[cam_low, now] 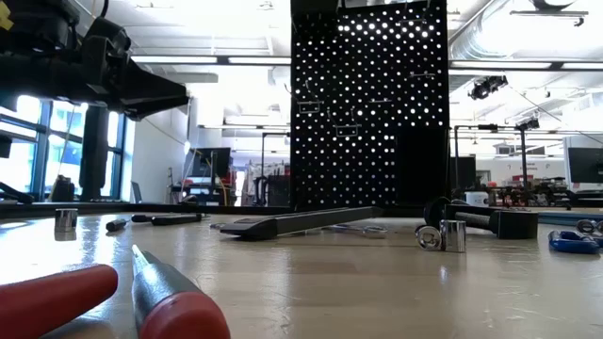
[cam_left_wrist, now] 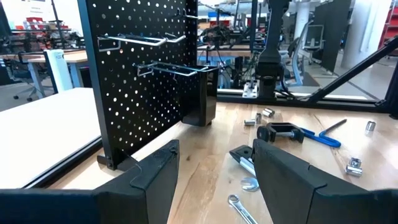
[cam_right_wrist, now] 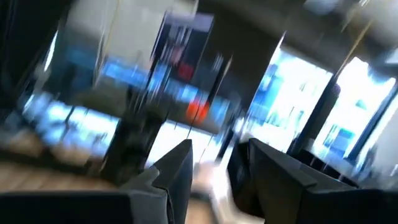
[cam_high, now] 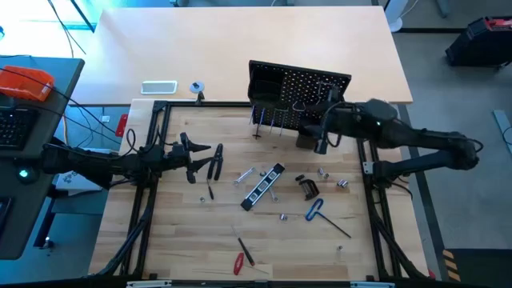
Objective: Hang tools onto peg board
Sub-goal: Hang the black spirit level onto the pegboard
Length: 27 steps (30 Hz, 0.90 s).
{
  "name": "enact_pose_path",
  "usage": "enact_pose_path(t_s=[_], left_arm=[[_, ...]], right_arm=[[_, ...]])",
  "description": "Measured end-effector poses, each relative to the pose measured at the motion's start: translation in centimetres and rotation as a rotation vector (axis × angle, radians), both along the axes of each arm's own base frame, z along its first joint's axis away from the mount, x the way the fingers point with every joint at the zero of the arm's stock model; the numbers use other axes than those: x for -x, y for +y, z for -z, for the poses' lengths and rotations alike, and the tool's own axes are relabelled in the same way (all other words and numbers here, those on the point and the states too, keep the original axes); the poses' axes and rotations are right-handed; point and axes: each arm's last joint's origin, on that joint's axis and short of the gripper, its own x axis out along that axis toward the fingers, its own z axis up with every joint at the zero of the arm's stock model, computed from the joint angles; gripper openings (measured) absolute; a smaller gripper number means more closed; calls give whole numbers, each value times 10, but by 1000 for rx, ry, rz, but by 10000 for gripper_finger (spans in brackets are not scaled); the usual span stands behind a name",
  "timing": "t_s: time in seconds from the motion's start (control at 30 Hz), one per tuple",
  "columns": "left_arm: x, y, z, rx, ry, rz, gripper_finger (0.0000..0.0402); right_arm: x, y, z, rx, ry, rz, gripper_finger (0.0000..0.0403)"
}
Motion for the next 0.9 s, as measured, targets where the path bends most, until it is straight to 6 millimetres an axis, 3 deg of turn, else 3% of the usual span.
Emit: enact_pose_path(t_s=[0.3, 0.63, 0.9], left_arm=[[0, 0, 0, -1, 2, -7, 197], [0, 0, 10, 35, 93, -10, 197], [0, -2, 11, 63, 101, 55, 197]], right_arm=[[11, 5, -2, -193, 365, 3, 152], [25, 12, 27, -401, 691, 64, 152], [26, 38, 49, -520, 836, 26, 152]])
